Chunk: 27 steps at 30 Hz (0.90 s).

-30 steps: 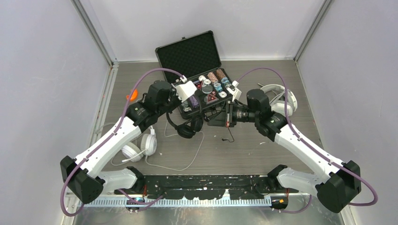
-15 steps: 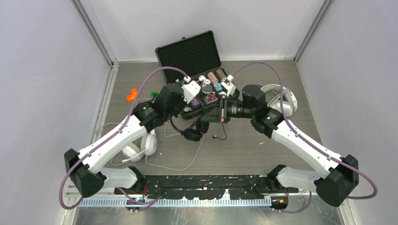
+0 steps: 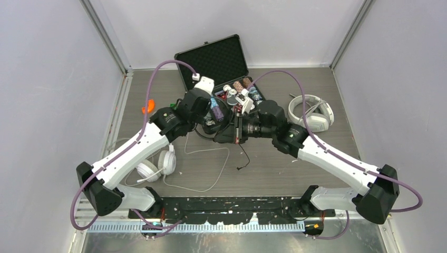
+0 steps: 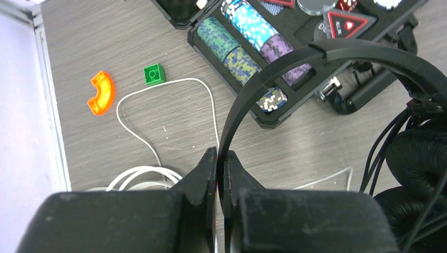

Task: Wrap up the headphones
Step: Wrap the headphones cable around the headphones.

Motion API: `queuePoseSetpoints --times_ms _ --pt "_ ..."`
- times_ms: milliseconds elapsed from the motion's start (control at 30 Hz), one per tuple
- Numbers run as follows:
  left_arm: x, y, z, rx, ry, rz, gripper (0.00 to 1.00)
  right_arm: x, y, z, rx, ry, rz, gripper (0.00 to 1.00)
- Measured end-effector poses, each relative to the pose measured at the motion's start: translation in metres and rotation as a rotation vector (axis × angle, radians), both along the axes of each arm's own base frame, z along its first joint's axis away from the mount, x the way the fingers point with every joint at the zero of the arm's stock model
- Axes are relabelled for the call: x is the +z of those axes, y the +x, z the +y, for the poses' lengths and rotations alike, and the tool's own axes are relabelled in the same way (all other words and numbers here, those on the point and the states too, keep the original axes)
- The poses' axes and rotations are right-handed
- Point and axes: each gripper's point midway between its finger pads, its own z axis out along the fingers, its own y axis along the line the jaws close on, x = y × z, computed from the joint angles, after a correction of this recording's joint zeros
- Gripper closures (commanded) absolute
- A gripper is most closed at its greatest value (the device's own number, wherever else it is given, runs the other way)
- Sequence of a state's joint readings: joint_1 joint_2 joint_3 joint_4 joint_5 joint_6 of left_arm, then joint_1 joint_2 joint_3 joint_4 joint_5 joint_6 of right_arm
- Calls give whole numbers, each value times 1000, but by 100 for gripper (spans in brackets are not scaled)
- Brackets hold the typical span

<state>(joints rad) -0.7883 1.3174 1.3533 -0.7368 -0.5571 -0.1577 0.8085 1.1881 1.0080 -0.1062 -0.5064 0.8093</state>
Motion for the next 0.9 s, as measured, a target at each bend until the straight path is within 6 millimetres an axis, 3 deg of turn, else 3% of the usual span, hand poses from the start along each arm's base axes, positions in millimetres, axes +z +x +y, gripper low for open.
queuePoseSetpoints --times_ms 200,567,900 --pt "13 4 4 134 -104 -34 100 -12 4 7 -39 -80 -50 90" --pt "13 7 2 260 -232 -37 100 -38 5 7 -93 -217 -193 90" --pt "17 7 -17 268 -385 -14 100 -85 5 -22 -147 -300 -293 89"
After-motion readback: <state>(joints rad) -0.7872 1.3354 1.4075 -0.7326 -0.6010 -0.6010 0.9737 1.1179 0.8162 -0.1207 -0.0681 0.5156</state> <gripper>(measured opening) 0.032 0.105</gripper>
